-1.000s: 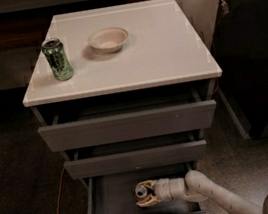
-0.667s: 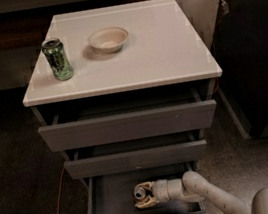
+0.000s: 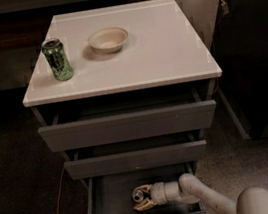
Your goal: Place orange can into bottom drawer
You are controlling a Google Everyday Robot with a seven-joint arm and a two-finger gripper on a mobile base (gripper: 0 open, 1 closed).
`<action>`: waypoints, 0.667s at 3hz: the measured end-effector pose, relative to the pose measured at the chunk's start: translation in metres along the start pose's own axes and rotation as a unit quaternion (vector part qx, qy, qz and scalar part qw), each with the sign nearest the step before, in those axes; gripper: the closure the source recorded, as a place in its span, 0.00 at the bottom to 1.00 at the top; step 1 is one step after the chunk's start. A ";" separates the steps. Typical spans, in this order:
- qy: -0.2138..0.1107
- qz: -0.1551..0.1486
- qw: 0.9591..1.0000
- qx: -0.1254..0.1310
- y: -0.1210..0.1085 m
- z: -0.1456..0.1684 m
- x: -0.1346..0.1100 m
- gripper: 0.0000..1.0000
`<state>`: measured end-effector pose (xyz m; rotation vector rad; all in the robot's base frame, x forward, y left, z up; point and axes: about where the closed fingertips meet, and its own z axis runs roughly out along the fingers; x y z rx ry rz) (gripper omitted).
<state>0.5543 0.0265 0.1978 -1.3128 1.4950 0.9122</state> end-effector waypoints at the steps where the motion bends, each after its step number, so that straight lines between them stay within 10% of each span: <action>1: -0.002 0.001 1.000 -0.007 0.002 0.009 0.012 0.31; 2: -0.002 0.001 1.000 -0.008 0.003 0.011 0.013 0.08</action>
Offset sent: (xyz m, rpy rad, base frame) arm -0.0007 0.0048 -0.0140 0.0036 0.0051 0.0124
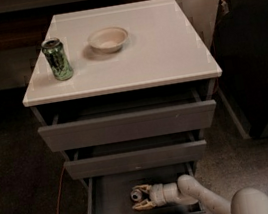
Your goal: Place orange can into bottom drawer
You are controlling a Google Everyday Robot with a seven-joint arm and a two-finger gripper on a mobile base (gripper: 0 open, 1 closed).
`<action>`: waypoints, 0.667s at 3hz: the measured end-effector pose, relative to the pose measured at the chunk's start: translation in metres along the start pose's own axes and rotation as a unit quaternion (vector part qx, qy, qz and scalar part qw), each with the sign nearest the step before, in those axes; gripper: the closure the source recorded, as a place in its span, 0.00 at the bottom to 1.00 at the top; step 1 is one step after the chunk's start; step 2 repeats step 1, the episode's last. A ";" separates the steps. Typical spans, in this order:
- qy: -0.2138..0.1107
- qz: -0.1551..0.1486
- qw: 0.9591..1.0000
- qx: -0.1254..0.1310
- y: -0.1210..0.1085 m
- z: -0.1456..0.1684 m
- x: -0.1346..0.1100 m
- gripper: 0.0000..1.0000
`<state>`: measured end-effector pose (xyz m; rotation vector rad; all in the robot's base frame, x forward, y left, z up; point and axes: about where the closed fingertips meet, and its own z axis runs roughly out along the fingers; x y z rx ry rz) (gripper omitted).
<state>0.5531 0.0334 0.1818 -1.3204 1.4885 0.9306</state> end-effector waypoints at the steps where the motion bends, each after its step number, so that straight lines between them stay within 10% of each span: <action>1: -0.001 0.000 1.000 -0.001 0.001 0.002 0.000 0.00; 2: -0.001 0.000 1.000 -0.001 0.001 0.002 0.000 0.00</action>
Offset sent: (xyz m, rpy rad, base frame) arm 0.0000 0.0000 0.0000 0.0000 0.0000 0.0000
